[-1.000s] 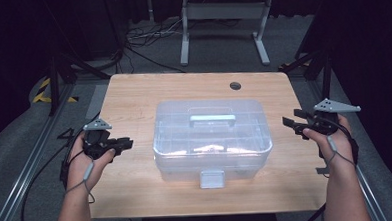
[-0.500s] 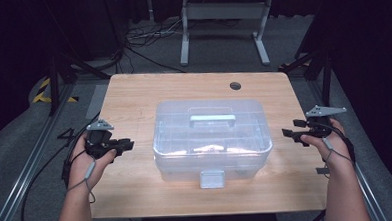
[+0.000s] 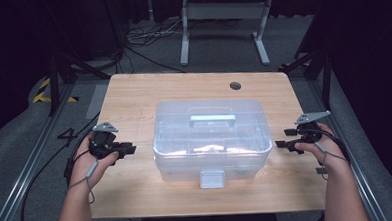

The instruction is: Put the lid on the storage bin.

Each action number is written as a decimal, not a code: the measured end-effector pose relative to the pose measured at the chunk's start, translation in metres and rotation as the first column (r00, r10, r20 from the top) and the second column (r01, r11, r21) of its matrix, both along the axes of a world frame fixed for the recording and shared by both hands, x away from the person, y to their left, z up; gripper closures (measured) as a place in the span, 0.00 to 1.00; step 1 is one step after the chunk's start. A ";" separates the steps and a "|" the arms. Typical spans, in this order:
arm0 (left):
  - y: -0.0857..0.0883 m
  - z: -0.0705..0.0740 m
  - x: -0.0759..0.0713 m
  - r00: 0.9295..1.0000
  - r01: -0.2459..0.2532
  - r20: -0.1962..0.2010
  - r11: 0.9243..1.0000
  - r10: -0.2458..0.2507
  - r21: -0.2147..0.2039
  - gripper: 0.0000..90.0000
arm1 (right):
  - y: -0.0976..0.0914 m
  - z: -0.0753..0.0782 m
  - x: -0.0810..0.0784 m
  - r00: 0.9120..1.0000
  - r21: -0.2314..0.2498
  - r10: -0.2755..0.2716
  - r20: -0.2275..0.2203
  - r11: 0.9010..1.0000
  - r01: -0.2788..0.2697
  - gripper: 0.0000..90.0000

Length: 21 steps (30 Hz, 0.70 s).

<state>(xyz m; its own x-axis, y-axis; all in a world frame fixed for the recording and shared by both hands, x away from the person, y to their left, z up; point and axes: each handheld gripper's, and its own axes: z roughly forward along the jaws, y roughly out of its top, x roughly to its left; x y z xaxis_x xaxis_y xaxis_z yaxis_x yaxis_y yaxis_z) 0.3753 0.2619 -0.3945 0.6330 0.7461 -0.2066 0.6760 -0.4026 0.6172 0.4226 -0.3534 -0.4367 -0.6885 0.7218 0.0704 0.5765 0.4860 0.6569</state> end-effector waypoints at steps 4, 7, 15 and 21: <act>0.000 -0.006 0.002 1.000 0.004 -0.021 1.000 -0.004 0.008 0.80 | 0.004 -0.005 0.002 1.000 0.001 0.031 -0.005 1.000 -0.031 0.34; 0.000 -0.009 0.003 0.999 0.009 -0.037 1.000 -0.008 0.014 0.79 | 0.008 -0.012 0.003 0.998 -0.023 0.054 -0.028 0.998 -0.055 0.34; -0.002 -0.013 0.004 0.998 0.015 -0.056 1.000 -0.015 0.013 0.77 | 0.021 -0.022 0.004 0.990 -0.026 0.126 -0.066 0.991 -0.128 0.35; -0.002 -0.014 0.005 0.998 0.020 -0.058 1.000 -0.019 0.017 0.75 | 0.024 -0.022 0.003 0.987 -0.026 0.147 -0.058 0.989 -0.148 0.34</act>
